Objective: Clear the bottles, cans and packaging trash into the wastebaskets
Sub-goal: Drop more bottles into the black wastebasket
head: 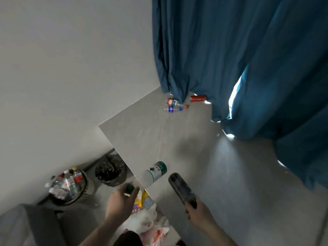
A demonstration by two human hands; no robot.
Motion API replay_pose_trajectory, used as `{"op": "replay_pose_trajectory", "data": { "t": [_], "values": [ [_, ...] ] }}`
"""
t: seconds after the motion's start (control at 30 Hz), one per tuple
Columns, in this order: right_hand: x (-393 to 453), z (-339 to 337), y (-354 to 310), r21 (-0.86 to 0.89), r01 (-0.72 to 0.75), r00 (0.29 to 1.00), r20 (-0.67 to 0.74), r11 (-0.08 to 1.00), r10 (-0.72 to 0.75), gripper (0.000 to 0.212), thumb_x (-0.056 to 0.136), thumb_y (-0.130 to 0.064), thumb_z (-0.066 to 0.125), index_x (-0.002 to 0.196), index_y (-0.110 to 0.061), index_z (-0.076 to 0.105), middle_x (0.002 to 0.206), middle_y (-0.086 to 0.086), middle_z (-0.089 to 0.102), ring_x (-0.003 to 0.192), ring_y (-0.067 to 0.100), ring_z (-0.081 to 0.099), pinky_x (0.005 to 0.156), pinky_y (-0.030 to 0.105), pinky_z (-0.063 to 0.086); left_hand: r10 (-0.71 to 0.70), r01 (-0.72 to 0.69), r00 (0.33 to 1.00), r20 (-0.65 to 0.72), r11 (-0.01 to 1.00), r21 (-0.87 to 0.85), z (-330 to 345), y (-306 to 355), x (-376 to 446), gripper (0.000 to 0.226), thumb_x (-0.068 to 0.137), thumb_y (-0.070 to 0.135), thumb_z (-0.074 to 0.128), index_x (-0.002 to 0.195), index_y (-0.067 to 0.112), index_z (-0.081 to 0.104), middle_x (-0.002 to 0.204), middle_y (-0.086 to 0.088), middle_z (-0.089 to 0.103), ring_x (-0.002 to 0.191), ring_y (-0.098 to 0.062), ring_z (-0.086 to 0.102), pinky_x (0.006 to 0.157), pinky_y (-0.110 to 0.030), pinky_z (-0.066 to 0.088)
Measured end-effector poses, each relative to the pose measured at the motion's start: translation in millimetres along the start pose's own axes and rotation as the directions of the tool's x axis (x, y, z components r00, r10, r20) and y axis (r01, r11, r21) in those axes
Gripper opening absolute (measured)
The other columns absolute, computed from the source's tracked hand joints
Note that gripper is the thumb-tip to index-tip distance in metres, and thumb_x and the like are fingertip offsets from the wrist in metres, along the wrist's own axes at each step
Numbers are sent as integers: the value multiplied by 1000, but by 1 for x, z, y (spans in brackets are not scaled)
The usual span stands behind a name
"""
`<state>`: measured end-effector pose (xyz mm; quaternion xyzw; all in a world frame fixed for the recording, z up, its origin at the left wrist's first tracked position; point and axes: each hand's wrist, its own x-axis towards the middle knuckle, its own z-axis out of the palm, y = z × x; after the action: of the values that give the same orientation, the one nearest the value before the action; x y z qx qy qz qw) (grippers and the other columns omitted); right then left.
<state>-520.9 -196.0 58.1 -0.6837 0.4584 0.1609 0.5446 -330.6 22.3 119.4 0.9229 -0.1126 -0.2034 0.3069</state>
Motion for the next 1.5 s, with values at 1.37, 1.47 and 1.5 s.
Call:
{"op": "replay_pose_trajectory", "data": {
  "t": [1.37,1.47,1.5],
  "values": [
    [-58,395,-278,-293,160,962,-165,943,-215,31,93,-43,66,108,-22,49,91,4,60,94,33,65,77,38,51,-253,253,951,-178,967,-25,-335,-438,85,30,79,14,72,108,23,70,102,3,54,93,-20,58,86,-30,44],
    [-43,410,-291,-289,165,962,-166,943,-219,30,93,-45,65,107,-23,50,92,4,64,95,33,66,77,39,51,-280,280,944,-174,960,-27,-353,-455,120,31,78,14,73,108,21,71,102,1,55,98,-25,61,86,-30,44],
    [-37,414,-297,-288,161,964,-161,944,-213,30,93,-45,64,106,-23,49,94,4,66,94,33,66,77,39,52,-293,295,943,-159,955,-16,-358,-462,133,32,78,14,73,109,20,71,103,0,57,100,-26,61,86,-31,45]
  ]
}}
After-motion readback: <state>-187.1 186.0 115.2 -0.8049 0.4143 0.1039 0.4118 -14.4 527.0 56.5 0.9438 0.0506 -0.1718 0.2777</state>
